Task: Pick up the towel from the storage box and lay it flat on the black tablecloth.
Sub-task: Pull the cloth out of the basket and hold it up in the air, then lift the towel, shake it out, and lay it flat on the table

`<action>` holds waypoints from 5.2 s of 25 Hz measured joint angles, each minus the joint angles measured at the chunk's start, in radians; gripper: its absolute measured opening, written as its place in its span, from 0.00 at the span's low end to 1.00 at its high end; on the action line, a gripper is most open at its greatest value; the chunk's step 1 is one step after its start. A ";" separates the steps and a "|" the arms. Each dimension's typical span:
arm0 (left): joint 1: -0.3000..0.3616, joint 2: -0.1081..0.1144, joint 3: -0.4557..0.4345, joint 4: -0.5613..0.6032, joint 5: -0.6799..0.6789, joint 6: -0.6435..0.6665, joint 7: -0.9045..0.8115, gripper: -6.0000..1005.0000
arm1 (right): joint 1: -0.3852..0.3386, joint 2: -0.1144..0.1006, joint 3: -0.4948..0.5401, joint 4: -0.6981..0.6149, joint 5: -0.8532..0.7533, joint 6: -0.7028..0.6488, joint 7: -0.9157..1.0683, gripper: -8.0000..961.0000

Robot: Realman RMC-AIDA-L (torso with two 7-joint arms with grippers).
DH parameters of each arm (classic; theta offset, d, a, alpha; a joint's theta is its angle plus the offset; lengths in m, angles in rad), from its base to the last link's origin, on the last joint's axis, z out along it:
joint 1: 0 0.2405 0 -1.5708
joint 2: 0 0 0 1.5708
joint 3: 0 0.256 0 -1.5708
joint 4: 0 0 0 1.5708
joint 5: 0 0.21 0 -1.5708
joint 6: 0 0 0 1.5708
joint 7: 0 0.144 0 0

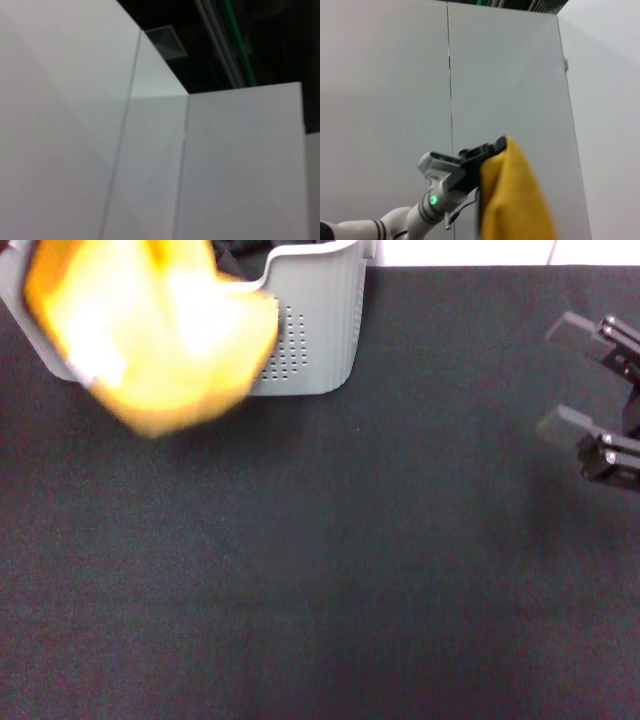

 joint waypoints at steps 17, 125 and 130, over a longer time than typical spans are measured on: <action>-0.086 0.107 0.140 -0.203 0.268 0.242 0.024 0.04 | 0.092 0.018 0.010 -0.005 -0.101 0.075 -0.025 0.86; -0.126 -0.077 0.138 -0.614 0.239 0.025 0.521 0.17 | -0.001 0.076 -1.035 -0.247 1.137 0.509 -1.245 0.02; -0.109 -0.057 0.140 -0.617 0.315 0.057 0.607 0.19 | -0.002 0.076 -1.009 -0.248 1.140 0.510 -1.229 0.02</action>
